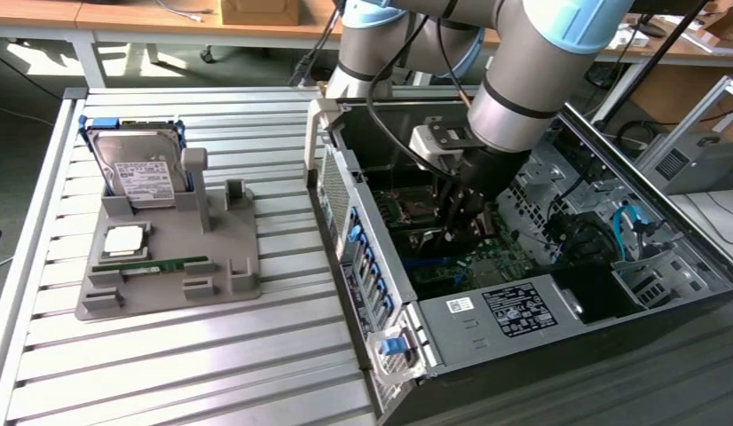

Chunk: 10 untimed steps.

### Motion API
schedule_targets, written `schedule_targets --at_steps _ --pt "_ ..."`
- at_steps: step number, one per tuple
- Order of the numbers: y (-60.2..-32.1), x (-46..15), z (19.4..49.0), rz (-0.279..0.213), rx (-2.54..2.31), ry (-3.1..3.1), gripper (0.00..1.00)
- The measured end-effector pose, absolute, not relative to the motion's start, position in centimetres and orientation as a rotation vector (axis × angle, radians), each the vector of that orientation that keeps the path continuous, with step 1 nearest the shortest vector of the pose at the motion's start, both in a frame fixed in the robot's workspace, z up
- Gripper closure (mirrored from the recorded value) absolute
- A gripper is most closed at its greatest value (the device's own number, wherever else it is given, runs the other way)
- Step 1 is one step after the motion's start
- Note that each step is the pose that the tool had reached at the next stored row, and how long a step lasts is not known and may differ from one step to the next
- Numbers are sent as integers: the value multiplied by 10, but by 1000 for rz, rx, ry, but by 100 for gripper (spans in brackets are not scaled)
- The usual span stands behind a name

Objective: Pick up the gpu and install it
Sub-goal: 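Insert the gpu into the slot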

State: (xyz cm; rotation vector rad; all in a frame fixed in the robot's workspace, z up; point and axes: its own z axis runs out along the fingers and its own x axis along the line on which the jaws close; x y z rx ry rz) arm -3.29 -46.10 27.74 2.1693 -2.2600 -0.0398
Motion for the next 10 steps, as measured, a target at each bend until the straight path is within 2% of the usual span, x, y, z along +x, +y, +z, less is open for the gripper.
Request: schedule_targets --at_steps 10 --pt "-461 -35 274 -40 2169 -2260 73"
